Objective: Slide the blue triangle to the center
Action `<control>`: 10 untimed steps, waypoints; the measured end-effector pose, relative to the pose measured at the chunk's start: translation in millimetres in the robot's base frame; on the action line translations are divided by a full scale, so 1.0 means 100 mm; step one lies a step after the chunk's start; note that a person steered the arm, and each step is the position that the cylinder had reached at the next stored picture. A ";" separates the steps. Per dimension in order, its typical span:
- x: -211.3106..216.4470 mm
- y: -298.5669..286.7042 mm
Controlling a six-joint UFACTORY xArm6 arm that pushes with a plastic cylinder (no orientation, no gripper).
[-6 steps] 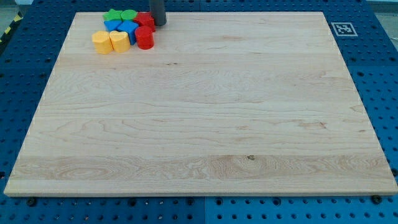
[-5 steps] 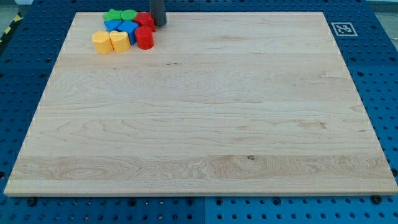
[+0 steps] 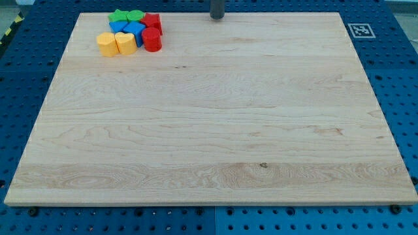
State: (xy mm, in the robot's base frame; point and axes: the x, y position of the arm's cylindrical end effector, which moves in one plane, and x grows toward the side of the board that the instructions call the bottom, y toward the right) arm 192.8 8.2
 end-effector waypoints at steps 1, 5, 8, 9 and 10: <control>0.00 -0.19; -0.01 -2.17; 1.15 -1.43; 1.58 -0.67; 1.61 -0.61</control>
